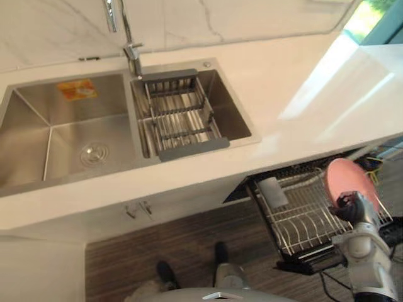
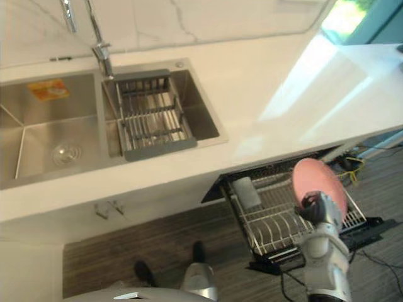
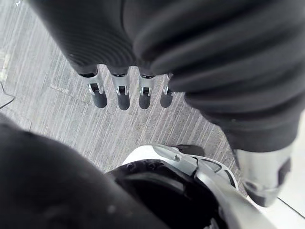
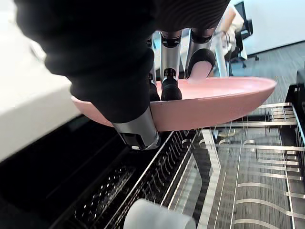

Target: Walk over to the sink, pick up the cup, carry it to the dishwasher, place the cup inside the dishwasher, then close the dishwasher door

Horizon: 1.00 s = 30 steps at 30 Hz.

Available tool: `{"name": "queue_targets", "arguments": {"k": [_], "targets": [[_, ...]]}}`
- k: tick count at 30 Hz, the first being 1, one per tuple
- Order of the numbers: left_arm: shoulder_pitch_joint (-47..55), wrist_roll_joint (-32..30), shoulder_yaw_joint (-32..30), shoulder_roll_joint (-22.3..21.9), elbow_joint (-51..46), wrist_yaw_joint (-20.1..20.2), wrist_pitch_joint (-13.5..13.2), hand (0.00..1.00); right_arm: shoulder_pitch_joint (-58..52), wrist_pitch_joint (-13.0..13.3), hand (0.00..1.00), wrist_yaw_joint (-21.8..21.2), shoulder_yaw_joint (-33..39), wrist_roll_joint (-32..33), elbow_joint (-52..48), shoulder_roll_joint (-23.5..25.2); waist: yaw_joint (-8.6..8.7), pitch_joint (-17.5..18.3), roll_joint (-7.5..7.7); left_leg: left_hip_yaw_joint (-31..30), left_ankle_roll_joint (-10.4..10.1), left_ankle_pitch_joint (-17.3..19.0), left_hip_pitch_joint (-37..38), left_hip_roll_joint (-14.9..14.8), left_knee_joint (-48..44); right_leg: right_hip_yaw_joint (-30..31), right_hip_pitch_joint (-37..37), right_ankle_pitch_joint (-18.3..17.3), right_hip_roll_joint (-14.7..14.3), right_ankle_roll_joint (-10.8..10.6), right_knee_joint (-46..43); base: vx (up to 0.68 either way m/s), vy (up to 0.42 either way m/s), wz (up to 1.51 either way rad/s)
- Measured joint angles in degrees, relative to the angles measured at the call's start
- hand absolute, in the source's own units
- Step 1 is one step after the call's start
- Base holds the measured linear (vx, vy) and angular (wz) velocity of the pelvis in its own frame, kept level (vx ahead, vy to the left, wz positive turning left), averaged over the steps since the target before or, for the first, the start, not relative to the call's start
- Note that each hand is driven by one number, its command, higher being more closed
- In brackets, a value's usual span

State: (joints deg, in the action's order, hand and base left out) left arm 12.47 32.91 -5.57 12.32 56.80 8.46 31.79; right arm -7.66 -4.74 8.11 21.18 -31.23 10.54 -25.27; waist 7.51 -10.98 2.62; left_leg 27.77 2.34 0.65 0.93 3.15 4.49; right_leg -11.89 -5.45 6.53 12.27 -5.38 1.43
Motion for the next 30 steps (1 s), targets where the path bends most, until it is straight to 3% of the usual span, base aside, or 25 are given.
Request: {"name": "queue_targets", "arguments": {"k": [2,8,12,16,20,23,25,28,29,30], "targets": [[-1.42,0.16,0.08,-0.47,-0.08,0.64,-0.57,0.0,1.91,-1.09,1.0,0.13,-0.97,0.62,2.2,0.05,-0.56,-1.71,-1.42,-1.17,0.46,-0.33,-1.17,-0.14,-0.03,-1.27,-0.47,0.47,-0.08,-0.89,0.18,0.12,-0.067,0.26],[-4.0,0.64,0.13,-0.61,-1.37,1.19,-1.17,0.0,5.57,-3.21,1.0,4.24,-3.22,2.86,8.36,0.04,-2.32,-5.78,-3.16,-6.21,-0.26,1.4,-3.44,-1.65,-5.25,-1.61,-0.37,0.55,-0.49,-0.96,-0.57,0.1,-0.077,0.07],[-5.36,0.66,0.69,-0.49,-2.18,1.99,-1.72,0.0,8.94,-4.63,1.0,7.47,-2.98,5.54,13.82,-0.77,-2.3,-8.73,-4.95,-7.49,-0.65,2.05,-5.13,-2.03,-6.92,-1.65,-1.27,0.53,-0.52,-0.97,-0.91,-0.01,-0.036,0.03],[-6.62,0.72,2.13,-0.32,-2.16,2.33,-2.06,0.0,13.14,-7.46,1.0,8.63,-2.91,9.59,18.16,-5.53,-2.37,-11.59,-7.88,-7.64,-0.55,2.18,-7.69,-2.11,-8.58,-1.38,-3.8,-0.06,-0.17,-1.67,-2.2,-0.11,-0.027,0.0],[-6.62,0.72,3.98,-0.3,-1.97,3.68,-2.48,0.0,15.57,-10.24,1.0,9.98,-2.45,11.27,19.82,-9.05,-1.32,-12.43,-10.15,-7.41,-0.82,1.68,-9.38,-2.21,-8.51,-0.57,-6.06,-0.28,-0.14,-1.54,-2.75,-0.09,-0.019,-0.03],[-6.95,0.71,4.85,-0.27,-2.0,4.55,-3.19,0.0,16.78,-12.29,1.0,9.88,-1.26,11.22,19.81,-9.44,-0.45,-13.13,-10.82,-6.72,-0.59,1.14,-10.29,-2.17,-8.33,0.32,-7.51,0.21,-0.2,-1.29,-2.73,-0.05,-0.006,-0.1],[-7.24,0.71,5.84,-0.23,-1.99,4.56,-3.25,0.0,17.05,-12.93,1.0,9.66,-0.63,11.1,19.82,-9.83,-0.33,-13.34,-11.37,-6.12,-0.54,1.08,-10.82,-2.14,-8.33,0.95,-8.42,0.51,-0.2,-1.33,-2.7,-0.02,-0.003,-0.16],[-8.11,0.74,7.53,-0.22,-1.95,4.9,-3.59,0.0,19.36,-12.97,1.0,9.58,-0.67,11.14,20.42,-12.22,-0.14,-14.43,-13.44,-5.14,-0.21,0.8,-12.06,-1.9,-8.31,2.04,-9.93,1.5,-0.15,-1.47,-2.12,-0.01,-0.004,-0.13],[-8.83,0.75,8.39,-0.27,-1.57,4.95,-3.73,0.0,21.0,-12.96,0.0,9.57,-0.88,11.16,21.96,-13.33,0.03,-14.89,-14.4,-5.01,-0.22,0.66,-12.6,-1.81,-8.29,2.12,-10.48,2.0,-0.12,-1.75,-1.85,0.0,-0.008,-0.05],[-9.55,0.78,9.04,-0.43,-1.08,5.01,-3.92,0.0,22.8,-13.04,0.0,9.54,-0.98,11.18,23.28,-14.24,0.06,-15.29,-15.33,-5.01,-0.34,0.53,-13.05,-1.74,-8.25,2.24,-10.98,2.35,-0.1,-1.83,-1.59,0.01,-0.014,-0.05]]}}
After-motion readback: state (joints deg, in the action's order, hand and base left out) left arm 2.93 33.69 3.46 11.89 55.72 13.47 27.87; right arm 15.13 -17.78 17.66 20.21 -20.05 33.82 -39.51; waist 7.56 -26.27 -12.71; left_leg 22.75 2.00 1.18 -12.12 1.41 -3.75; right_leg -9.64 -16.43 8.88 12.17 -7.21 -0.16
